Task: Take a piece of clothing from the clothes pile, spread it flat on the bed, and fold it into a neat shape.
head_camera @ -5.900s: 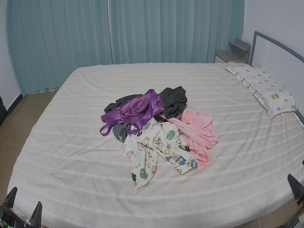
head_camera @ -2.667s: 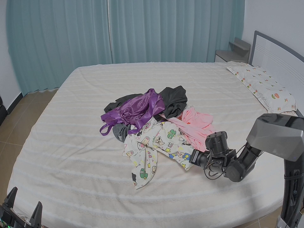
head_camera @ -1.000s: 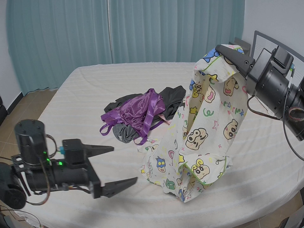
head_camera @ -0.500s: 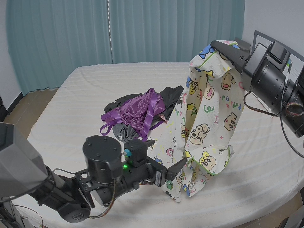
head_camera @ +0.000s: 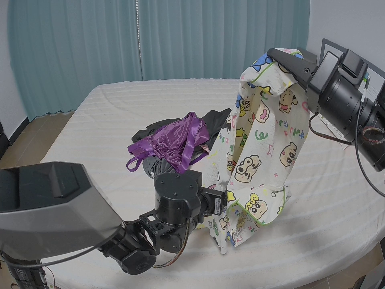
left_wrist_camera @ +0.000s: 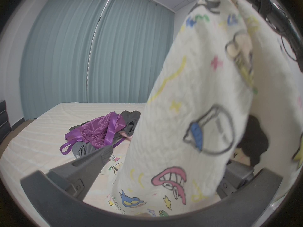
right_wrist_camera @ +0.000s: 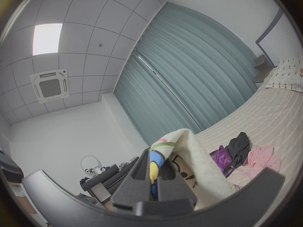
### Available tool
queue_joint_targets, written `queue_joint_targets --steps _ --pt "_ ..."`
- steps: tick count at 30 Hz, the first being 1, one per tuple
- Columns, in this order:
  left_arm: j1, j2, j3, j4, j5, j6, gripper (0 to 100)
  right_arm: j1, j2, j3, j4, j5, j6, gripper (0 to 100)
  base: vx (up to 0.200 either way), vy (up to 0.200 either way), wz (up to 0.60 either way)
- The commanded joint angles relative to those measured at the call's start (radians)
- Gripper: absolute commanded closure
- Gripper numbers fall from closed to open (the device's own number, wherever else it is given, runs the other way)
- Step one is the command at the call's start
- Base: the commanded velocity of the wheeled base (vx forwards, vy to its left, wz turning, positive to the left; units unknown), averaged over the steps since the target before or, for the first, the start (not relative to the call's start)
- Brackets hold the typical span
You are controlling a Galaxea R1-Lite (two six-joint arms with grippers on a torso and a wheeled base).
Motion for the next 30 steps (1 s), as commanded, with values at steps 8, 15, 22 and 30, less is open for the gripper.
queue_joint_targets --steps 8,15,22,30 --pt "0.012 0.069 0.094 -0.002 0.096 0.005 0 -0.046 -0.006 0.001 -0.002 0.002 0.000 100 0.000 0.000 0.00" --pt "0.015 0.103 0.099 -0.014 0.090 -0.047 0 -0.037 -0.023 0.005 -0.002 0.002 0.001 100 0.000 0.000 0.00" --pt "0.010 0.138 0.132 -0.019 0.070 -0.159 0 -0.038 -0.026 0.002 -0.004 0.002 0.003 100 0.000 0.000 0.00" --pt "0.013 0.153 0.123 -0.037 0.008 -0.287 100 -0.043 -0.024 0.016 -0.004 -0.001 0.011 100 0.000 0.000 0.00"
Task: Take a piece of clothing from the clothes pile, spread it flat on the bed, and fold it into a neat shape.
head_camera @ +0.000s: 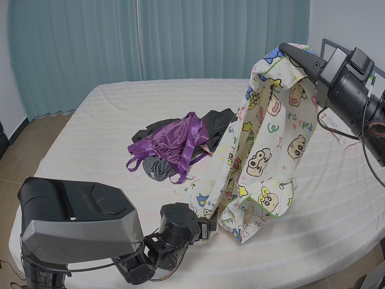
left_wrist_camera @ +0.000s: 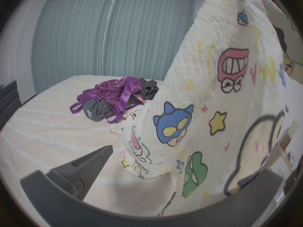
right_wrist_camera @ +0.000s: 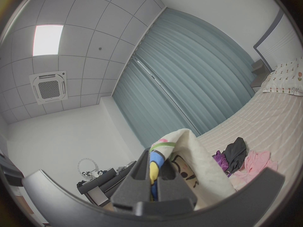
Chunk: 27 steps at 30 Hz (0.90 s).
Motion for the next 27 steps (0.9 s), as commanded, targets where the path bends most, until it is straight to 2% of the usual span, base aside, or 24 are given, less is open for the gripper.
queue_joint_targets --steps 1,7,12,15,16,19,22,25,27 --pt "0.001 0.009 0.004 -0.008 -0.013 -0.065 100 -0.007 0.000 0.012 0.000 -0.005 0.005 100 0.000 0.000 0.00" --pt "0.036 -0.011 0.058 -0.034 -0.028 -0.148 100 -0.033 -0.005 0.024 0.003 -0.010 0.005 100 0.000 0.000 0.00" --pt "0.113 -0.102 0.185 -0.212 -0.057 -0.156 100 -0.084 -0.022 0.101 0.003 -0.011 0.005 100 0.000 0.000 0.00" --pt "0.138 -0.132 0.207 -0.245 -0.056 -0.148 100 -0.104 -0.023 0.129 -0.001 -0.010 0.005 100 0.000 0.000 0.00" --pt "0.197 -0.204 0.230 -0.258 -0.049 -0.098 100 -0.145 -0.028 0.195 -0.008 -0.008 0.005 100 0.000 0.000 0.00" --pt "0.256 -0.313 0.240 -0.257 -0.051 -0.084 100 -0.190 -0.027 0.250 -0.009 -0.005 0.005 100 0.000 0.000 0.00" --pt "0.288 -0.405 0.231 -0.235 -0.040 -0.062 100 -0.234 -0.016 0.264 -0.009 -0.008 0.000 100 0.000 0.000 0.00" --pt "0.299 -0.478 0.234 -0.218 0.053 -0.010 100 -0.277 -0.023 0.270 -0.009 -0.006 -0.017 100 0.000 0.000 0.00" --pt "0.317 -0.519 0.211 -0.215 0.066 0.016 100 -0.303 -0.022 0.258 -0.009 -0.005 -0.030 100 0.000 0.000 0.00"
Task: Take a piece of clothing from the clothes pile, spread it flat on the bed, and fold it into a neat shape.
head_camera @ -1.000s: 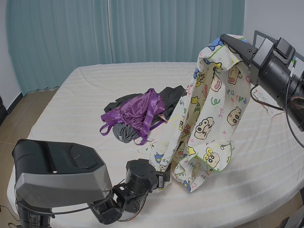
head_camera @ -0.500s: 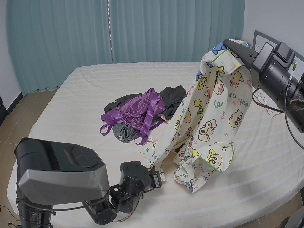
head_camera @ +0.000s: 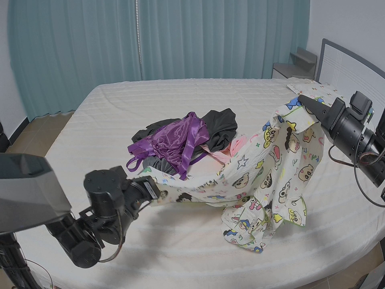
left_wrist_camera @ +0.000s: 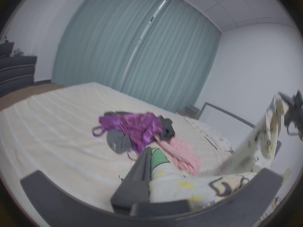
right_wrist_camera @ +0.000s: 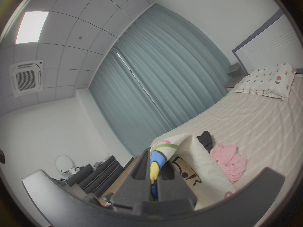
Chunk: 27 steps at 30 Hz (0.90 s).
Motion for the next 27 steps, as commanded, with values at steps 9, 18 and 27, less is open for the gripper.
queue_joint_targets --steps 9,18,27 --pt "0.076 -0.332 -0.246 0.058 0.079 0.335 100 -0.074 -0.066 -0.128 -0.039 0.010 -0.087 100 0.000 0.000 0.00" --pt "0.075 -0.367 -0.343 0.107 0.076 0.370 100 0.005 -0.069 -0.226 -0.032 -0.018 -0.127 100 0.000 0.000 0.00" --pt "0.065 -0.405 -0.167 0.102 0.074 0.350 100 0.028 -0.055 -0.140 -0.032 -0.032 -0.119 100 0.000 0.000 0.00"
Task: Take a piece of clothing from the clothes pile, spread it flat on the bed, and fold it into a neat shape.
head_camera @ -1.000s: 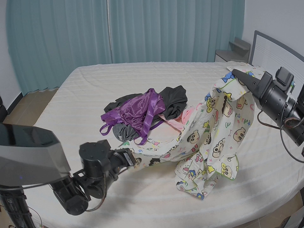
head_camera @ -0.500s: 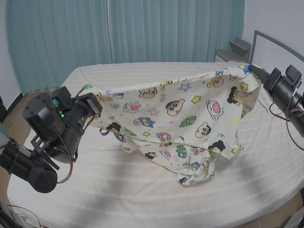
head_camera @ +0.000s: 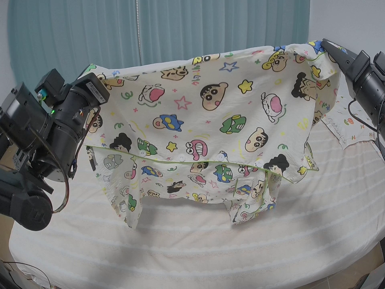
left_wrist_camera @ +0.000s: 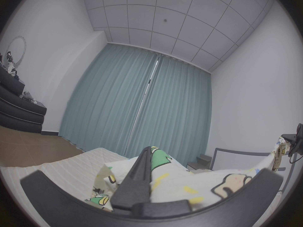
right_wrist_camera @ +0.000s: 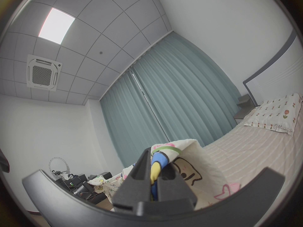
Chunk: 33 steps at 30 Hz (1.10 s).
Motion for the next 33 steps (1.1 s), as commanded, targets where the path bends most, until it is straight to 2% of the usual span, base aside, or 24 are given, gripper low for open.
queue_joint_targets --steps 1,7,22,27,33 --pt "-0.003 -0.038 0.087 -0.001 -0.001 -0.021 100 0.009 0.010 0.031 0.003 -0.002 0.009 100 0.000 0.000 0.00" --pt "-0.017 -0.044 0.123 -0.001 -0.003 -0.067 100 0.024 0.010 0.081 0.005 0.008 0.010 100 0.000 0.000 0.00" --pt "-0.040 -0.084 0.172 -0.001 -0.001 -0.079 100 0.032 -0.059 0.084 -0.003 0.015 0.036 100 -0.200 0.000 0.00" --pt "-0.041 -0.110 0.192 -0.001 -0.004 -0.079 100 0.044 -0.114 0.085 -0.003 0.039 0.078 100 0.000 0.000 0.00" --pt "-0.066 -0.124 0.192 0.001 -0.006 -0.123 100 0.044 -0.124 0.084 0.005 0.042 0.078 100 0.000 0.000 0.00"
